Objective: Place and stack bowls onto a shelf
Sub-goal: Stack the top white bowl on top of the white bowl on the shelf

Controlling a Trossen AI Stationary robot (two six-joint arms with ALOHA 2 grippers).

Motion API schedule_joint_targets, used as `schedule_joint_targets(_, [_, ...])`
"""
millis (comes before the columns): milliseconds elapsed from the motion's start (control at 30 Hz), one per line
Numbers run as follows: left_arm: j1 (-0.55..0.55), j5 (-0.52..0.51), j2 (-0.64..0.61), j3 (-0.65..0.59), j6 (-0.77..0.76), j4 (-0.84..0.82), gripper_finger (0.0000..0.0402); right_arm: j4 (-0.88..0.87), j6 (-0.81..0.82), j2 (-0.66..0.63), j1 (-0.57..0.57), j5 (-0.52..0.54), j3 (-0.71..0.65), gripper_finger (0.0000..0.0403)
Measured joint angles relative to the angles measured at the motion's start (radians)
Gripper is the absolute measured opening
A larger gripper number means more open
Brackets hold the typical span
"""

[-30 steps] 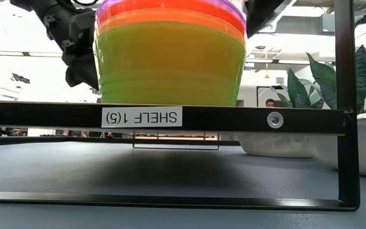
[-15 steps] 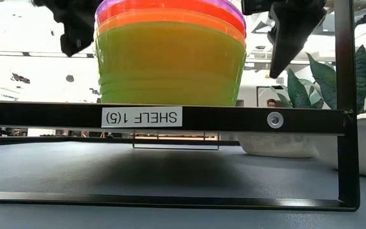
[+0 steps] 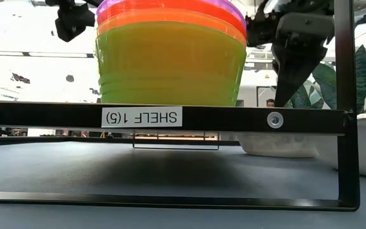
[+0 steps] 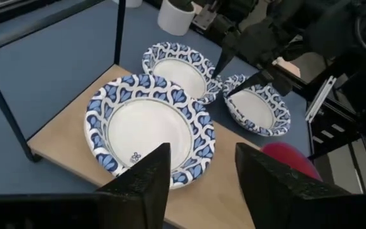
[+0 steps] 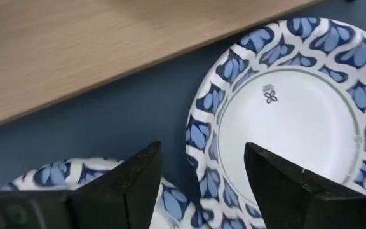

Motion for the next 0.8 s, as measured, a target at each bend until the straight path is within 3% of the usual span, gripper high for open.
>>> schedule_joint_targets(633, [0.000, -0.052, 0.001, 0.000, -0.003, -0.056, 0.0162, 0.064, -0.132, 0.002, -0.025, 0.009, -0.017, 0.0248])
schedule_joint_targets(800, [0.000, -0.052, 0.001, 0.000, -0.003, -0.056, 0.0162, 0.069, -0.141, 0.059, -0.023, 0.001, -0.032, 0.0248])
